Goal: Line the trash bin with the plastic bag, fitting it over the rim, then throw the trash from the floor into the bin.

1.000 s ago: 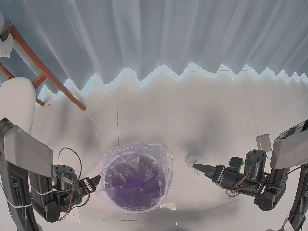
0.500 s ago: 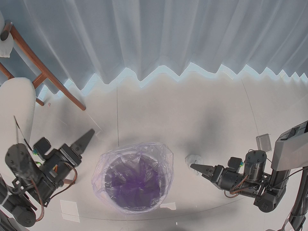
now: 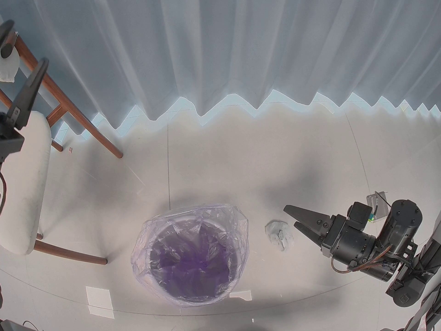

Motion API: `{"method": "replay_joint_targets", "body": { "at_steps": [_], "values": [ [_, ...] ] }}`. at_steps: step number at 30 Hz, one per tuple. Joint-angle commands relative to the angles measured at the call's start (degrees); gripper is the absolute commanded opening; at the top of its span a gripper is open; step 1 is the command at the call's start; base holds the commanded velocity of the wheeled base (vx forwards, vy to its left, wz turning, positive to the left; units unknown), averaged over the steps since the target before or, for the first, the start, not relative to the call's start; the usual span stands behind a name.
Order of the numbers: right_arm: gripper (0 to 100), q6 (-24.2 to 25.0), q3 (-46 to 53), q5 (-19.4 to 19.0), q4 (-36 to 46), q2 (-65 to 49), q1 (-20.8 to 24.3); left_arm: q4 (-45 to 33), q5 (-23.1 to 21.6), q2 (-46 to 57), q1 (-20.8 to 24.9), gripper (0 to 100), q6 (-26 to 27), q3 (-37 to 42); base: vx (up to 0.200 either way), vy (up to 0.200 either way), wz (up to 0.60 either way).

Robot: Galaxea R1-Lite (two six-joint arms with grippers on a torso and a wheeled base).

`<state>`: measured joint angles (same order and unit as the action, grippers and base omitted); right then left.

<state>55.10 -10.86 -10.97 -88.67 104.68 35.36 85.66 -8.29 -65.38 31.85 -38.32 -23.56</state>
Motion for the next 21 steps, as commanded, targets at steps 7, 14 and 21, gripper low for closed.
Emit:
{"method": "replay_joint_targets", "body": {
  "at_steps": [7, 14, 21],
  "values": [
    [100, -8.9, -6.4, 2.7, 19.7, -4.9, 4.8, -20.4, -8.7, 7.2, -1.1, 100, -1.5, -6.8, 0.0, 0.0, 0.0],
    [100, -18.5, -20.3, 6.0, 33.4, 0.8, 3.2, -35.5, -19.5, 14.6, -10.4, 100, -1.8, -9.5, 0.0, 0.0, 0.0],
    [100, -32.9, -25.4, 6.1, 27.9, 14.7, 1.1, -64.1, -19.9, 19.1, -17.1, 100, -1.7, -19.9, 0.0, 0.0, 0.0]
  ]
}}
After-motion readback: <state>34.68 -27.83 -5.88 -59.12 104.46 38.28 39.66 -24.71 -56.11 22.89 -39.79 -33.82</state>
